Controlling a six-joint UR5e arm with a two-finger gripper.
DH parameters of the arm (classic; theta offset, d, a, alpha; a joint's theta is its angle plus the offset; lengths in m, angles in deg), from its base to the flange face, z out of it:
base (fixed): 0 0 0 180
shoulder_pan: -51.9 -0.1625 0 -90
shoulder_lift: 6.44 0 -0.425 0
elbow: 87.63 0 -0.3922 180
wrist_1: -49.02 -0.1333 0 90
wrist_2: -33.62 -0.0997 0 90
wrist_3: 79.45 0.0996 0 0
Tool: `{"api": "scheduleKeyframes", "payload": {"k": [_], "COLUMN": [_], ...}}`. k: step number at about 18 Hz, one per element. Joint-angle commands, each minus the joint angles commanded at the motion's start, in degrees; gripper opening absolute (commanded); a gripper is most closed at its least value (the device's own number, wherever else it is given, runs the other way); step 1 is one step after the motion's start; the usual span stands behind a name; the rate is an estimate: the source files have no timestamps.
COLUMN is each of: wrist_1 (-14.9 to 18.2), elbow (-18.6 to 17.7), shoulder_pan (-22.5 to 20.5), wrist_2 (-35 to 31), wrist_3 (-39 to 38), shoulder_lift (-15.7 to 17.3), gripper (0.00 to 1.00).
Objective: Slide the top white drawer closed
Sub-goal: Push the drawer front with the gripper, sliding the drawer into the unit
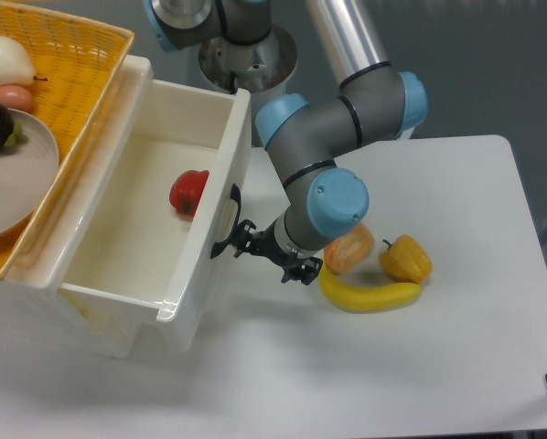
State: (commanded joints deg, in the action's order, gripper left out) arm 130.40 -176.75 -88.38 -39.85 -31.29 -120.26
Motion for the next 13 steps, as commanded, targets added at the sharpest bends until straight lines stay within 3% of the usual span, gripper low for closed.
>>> {"api": "scheduleKeyframes", "payload": {"k": [13], "wrist_1": [1.32], "elbow": [-0.09], "shoulder_pan": [2.64], "wrist_2": [0.0], "wrist_3": [-0.62], "shoulder_lift": [2.11], "gripper": [1.0]}}
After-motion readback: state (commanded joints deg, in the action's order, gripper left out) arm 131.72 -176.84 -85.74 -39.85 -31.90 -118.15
